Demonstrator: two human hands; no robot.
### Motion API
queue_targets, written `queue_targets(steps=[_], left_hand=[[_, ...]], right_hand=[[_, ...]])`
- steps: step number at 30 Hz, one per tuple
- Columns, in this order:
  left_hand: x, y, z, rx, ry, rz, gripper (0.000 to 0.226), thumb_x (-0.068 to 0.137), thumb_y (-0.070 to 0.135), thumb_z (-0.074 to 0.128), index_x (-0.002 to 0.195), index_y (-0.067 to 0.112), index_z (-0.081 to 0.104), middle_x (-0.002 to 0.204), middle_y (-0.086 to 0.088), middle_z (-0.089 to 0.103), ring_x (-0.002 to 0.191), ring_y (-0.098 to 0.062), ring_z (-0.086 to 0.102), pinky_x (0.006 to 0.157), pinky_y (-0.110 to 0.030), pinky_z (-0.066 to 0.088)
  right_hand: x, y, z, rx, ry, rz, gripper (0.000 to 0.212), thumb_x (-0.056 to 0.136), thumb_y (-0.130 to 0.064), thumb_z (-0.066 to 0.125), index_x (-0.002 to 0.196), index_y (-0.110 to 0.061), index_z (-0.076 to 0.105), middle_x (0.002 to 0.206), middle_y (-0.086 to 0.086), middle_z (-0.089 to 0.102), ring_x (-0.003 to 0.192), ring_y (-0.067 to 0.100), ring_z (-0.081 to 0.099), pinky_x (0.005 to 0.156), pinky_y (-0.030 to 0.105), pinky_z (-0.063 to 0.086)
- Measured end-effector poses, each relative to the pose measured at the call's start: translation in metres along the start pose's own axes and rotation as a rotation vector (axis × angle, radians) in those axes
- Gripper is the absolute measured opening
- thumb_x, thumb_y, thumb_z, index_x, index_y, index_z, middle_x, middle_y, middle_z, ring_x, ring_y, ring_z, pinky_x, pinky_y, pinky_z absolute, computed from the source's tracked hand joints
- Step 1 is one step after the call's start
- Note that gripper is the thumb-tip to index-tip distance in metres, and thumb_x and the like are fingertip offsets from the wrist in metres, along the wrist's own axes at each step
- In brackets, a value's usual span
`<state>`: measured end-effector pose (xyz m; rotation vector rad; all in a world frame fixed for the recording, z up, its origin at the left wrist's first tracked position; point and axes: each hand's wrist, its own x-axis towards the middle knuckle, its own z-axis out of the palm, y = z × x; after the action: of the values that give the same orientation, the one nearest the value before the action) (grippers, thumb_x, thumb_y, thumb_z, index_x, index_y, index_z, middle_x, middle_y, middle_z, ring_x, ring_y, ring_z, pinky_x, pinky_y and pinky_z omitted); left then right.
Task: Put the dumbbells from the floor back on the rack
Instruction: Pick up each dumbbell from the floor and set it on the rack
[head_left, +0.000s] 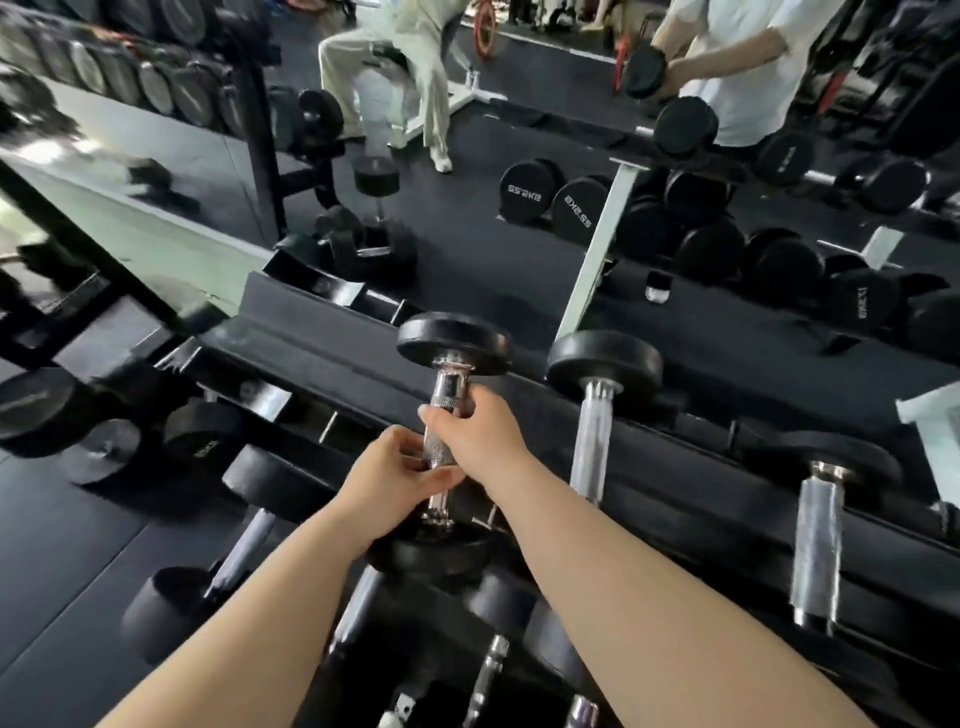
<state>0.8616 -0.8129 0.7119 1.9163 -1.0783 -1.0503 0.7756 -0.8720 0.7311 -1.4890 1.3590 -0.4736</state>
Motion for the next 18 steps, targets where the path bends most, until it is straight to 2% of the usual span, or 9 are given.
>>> queue_targets(steps=[4,6,8,10,14,18], left_hand=[[0.048,0.000,-0.024,0.076,-0.070,0.002,0.030,0.075,0.026,0.071,0.089,0.015,0.048,0.075,0.010,0.052,0.067,-0.001,0.048,0.057,-0.013,0.035],[0.067,-0.002,-0.030,0.067,-0.094,0.007,0.030,0.077,0.024,0.070,0.094,0.013,0.047,0.082,0.006,0.055,0.068,-0.002,0.049,0.059,-0.013,0.036],[0.083,-0.005,-0.033,0.061,-0.123,-0.017,0.029,0.079,0.024,0.068,0.095,0.013,0.046,0.089,0.003,0.054,0.077,-0.010,0.052,0.059,-0.018,0.037],[0.096,-0.009,-0.034,0.071,-0.157,-0.036,0.029,0.080,0.024,0.066,0.096,0.014,0.044,0.087,0.005,0.052,0.083,-0.013,0.050,0.058,-0.018,0.035],[0.115,-0.014,-0.037,0.069,-0.221,-0.027,0.027,0.081,0.022,0.066,0.094,0.014,0.044,0.091,0.001,0.055,0.077,-0.010,0.051,0.058,-0.019,0.037],[0.122,-0.022,-0.042,0.055,-0.269,-0.029,0.026,0.081,0.022,0.066,0.095,0.015,0.045,0.095,0.001,0.057,0.085,-0.013,0.054,0.061,-0.012,0.037]], right_hand=[[0.043,-0.019,0.020,-0.006,0.048,0.063,0.038,0.081,-0.030,0.059,0.113,-0.008,0.055,0.110,0.010,0.063,0.106,0.029,0.059,0.095,0.041,0.046],[0.061,-0.024,0.028,-0.023,0.066,0.085,0.039,0.082,-0.029,0.059,0.114,-0.008,0.054,0.111,0.011,0.062,0.106,0.029,0.059,0.094,0.041,0.047],[0.076,-0.027,0.034,-0.036,0.073,0.114,0.038,0.082,-0.028,0.057,0.115,-0.009,0.053,0.114,0.011,0.062,0.105,0.029,0.059,0.095,0.041,0.047],[0.088,-0.026,0.039,-0.048,0.087,0.143,0.037,0.083,-0.028,0.057,0.116,-0.010,0.052,0.114,0.010,0.062,0.104,0.027,0.059,0.094,0.040,0.047],[0.101,-0.024,0.046,-0.048,0.123,0.197,0.037,0.084,-0.030,0.056,0.114,-0.010,0.052,0.105,0.007,0.060,0.096,0.023,0.058,0.087,0.036,0.045],[0.102,-0.025,0.051,-0.069,0.135,0.209,0.042,0.083,-0.033,0.058,0.117,-0.010,0.050,0.117,0.009,0.061,0.106,0.027,0.059,0.087,0.035,0.045]])
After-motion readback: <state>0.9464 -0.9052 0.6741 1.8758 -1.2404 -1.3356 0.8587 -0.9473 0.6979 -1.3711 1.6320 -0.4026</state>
